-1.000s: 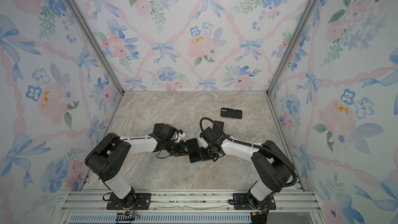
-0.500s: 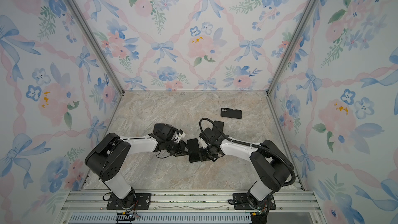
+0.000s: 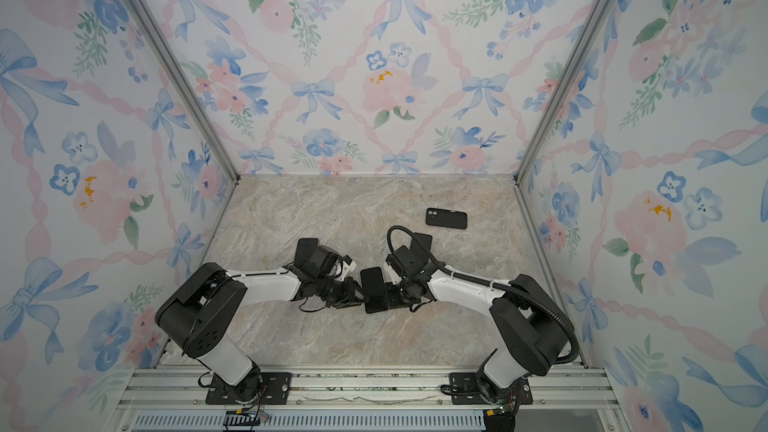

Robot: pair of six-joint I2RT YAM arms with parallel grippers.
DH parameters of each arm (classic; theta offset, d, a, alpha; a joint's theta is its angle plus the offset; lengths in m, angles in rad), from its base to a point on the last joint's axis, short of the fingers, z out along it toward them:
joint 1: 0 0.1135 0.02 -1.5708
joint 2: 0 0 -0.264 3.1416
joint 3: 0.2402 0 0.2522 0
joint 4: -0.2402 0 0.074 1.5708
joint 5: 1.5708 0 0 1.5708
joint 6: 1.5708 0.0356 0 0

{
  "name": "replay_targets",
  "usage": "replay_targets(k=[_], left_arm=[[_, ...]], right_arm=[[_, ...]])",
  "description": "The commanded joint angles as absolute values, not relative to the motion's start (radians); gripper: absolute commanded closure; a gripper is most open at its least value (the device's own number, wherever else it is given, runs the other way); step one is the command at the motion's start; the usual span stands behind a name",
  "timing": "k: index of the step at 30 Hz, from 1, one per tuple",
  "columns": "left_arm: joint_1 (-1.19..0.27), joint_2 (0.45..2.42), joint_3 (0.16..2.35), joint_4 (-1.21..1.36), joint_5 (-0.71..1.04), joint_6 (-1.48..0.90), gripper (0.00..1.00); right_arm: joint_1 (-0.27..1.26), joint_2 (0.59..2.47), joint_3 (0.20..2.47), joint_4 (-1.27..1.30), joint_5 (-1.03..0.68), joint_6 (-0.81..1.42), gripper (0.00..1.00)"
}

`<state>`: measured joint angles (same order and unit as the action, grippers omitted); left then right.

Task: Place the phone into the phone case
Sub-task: 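Squeeze the case rim over the phone edge with both grippers, then lower the cased phone flat onto the table with both grippers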

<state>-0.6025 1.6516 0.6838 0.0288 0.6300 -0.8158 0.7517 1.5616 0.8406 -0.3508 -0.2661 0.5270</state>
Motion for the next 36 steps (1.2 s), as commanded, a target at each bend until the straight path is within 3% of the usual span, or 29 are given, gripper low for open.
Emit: replay_targets(k=[1, 12, 36], left_arm=[[-0.611, 1.649, 0.658, 0.029, 0.629, -0.845, 0.61], [-0.611, 1.665, 0.621, 0.146, 0.683, -0.899, 0.6], [-0.607, 1.673, 0.606, 0.163, 0.681, -0.9, 0.6]], right_arm=[[0.741, 1.577, 0.82, -0.324, -0.286, 0.54, 0.67], [0.732, 1.603, 0.788, -0.272, -0.319, 0.558, 0.62], [0.734, 1.611, 0.758, -0.231, -0.332, 0.57, 0.77]])
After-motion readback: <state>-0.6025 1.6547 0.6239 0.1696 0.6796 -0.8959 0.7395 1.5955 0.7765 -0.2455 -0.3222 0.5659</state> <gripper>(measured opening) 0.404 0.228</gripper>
